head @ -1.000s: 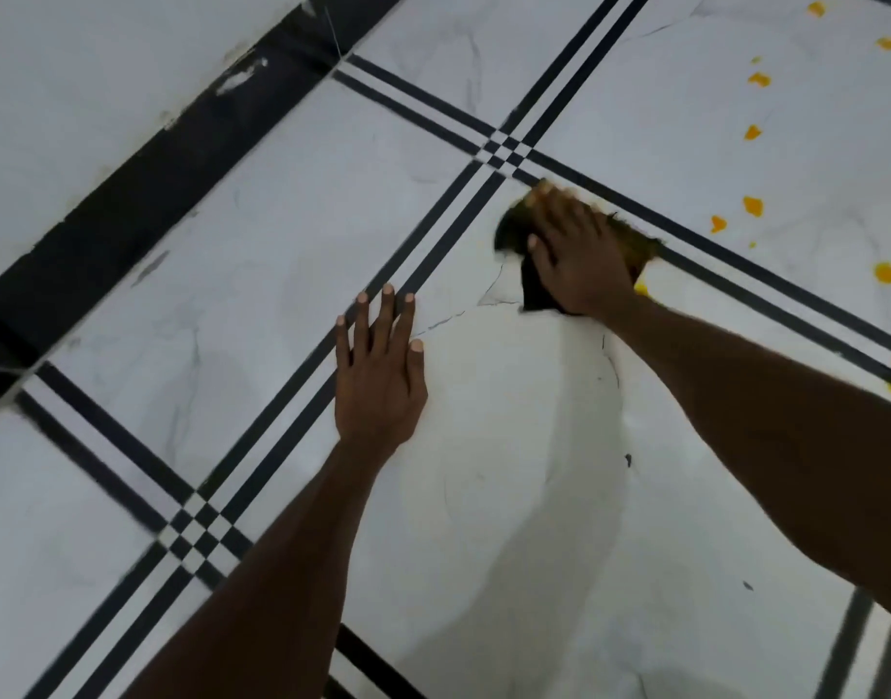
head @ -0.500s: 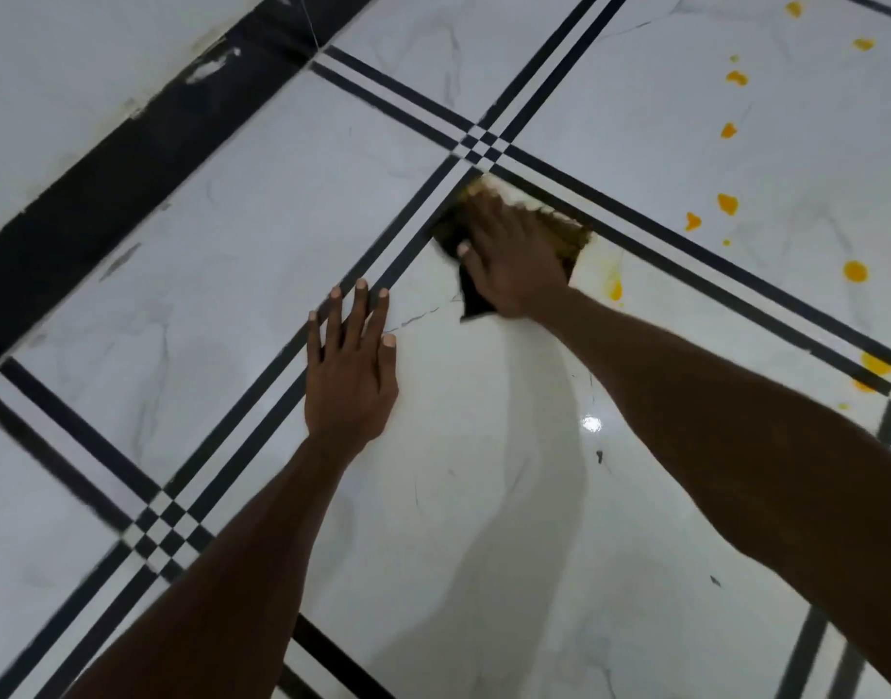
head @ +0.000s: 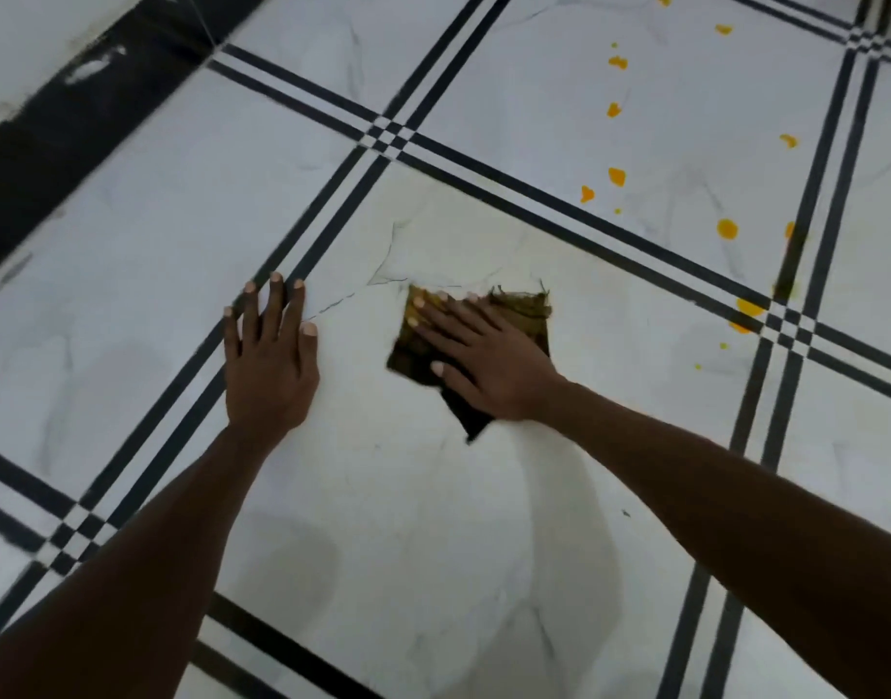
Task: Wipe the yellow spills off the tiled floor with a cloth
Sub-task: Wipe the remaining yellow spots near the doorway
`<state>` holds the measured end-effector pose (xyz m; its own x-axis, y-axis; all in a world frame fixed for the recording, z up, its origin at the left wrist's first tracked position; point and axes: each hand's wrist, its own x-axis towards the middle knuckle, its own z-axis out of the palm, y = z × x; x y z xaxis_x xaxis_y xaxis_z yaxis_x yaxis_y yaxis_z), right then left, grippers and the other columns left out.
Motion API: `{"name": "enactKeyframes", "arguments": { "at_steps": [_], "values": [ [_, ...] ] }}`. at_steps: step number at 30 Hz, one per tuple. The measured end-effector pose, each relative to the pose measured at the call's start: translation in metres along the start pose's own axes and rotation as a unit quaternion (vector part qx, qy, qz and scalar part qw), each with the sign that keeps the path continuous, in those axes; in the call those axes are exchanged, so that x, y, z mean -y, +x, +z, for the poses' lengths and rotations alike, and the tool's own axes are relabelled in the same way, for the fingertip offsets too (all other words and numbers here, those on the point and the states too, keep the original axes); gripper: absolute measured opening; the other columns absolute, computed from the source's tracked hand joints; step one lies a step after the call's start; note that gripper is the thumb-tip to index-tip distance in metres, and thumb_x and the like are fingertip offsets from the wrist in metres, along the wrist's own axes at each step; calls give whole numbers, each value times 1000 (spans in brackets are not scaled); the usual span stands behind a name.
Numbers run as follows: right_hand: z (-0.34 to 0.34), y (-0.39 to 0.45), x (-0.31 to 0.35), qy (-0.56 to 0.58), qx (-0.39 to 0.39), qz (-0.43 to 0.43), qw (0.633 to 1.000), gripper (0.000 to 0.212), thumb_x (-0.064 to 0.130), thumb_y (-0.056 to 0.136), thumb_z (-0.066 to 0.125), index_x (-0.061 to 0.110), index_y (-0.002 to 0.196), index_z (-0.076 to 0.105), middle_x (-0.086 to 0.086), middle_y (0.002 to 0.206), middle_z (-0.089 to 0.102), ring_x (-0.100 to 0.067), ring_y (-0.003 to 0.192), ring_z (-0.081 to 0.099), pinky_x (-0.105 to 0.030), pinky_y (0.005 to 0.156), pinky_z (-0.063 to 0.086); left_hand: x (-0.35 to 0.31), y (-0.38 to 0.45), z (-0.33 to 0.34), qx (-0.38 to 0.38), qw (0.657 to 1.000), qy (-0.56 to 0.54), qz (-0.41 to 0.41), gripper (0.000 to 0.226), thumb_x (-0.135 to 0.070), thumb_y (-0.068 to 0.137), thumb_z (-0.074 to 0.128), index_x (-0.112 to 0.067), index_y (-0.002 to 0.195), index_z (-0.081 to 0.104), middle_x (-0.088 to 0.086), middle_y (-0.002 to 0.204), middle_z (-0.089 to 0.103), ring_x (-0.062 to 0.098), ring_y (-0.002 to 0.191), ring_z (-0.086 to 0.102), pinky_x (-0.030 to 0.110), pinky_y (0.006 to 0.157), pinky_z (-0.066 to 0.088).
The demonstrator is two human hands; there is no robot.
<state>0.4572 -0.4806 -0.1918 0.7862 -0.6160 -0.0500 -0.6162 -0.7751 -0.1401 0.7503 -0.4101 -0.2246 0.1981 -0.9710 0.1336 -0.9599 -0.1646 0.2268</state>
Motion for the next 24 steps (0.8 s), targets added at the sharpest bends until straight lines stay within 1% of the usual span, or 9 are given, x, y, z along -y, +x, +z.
{"name": "enactKeyframes", "arguments": {
  "at_steps": [2,5,7,10,13,15,17,20,24],
  "values": [
    [-3,-23,-33,-3,-18,3,1000,58,44,111,28,21,164,30,-4,173,24,-28,162,18,-50,132,13,1,0,0,2,1000,3,-2,57,-41,113,19,-20,166,26,9,173,25,34,162,18,58,129,17],
    [-11,12,-83,-3,-78,274,959,65,46,108,17,16,163,33,-10,173,24,-33,160,21,-58,128,19,6,0,3,8,1000,-1,4,59,-45,112,19,-21,166,23,8,174,21,32,163,15,56,131,13],
    [-13,58,-72,25,-80,356,931,65,46,108,17,16,163,33,-9,175,16,-31,162,13,-55,131,10,6,2,7,4,1000,6,10,60,-46,112,20,-22,167,21,7,175,20,32,163,13,56,131,11],
    [-3,62,-7,11,-41,185,982,64,48,108,15,19,162,35,-8,174,22,-30,162,17,-52,131,8,5,0,7,3,1000,1,6,60,-46,112,22,-22,167,22,7,175,19,32,163,12,55,131,10],
    [5,-4,3,-1,-23,15,1000,59,47,111,23,24,166,23,-2,175,19,-24,163,12,-47,133,6,6,1,4,8,1000,8,12,60,-45,112,20,-20,166,23,9,174,22,35,162,15,58,130,14],
    [3,-24,-35,-10,-32,40,999,59,46,111,23,23,165,28,-2,174,22,-25,162,15,-49,132,11,6,2,2,21,1000,-2,3,61,-46,111,19,-21,167,22,9,174,21,35,162,14,59,130,12],
    [-2,-15,-82,-14,-77,170,982,64,47,109,19,17,163,34,-8,172,27,-31,161,22,-56,128,20,6,2,3,30,1000,-3,-1,61,-47,111,18,-21,167,21,8,175,19,35,162,12,58,131,10],
    [-14,31,-98,19,-81,308,948,68,47,107,18,10,161,37,-11,173,23,-34,161,18,-56,130,14,6,2,6,23,1000,-5,4,62,-47,111,18,-21,167,21,9,175,20,35,162,13,58,131,10],
    [3,17,-25,0,-63,136,989,58,42,109,33,17,161,37,-9,171,30,-31,159,26,-51,131,14,3,0,4,21,1000,-23,-3,62,-48,111,18,-21,167,22,8,175,19,35,162,12,56,130,5]
  ]
}}
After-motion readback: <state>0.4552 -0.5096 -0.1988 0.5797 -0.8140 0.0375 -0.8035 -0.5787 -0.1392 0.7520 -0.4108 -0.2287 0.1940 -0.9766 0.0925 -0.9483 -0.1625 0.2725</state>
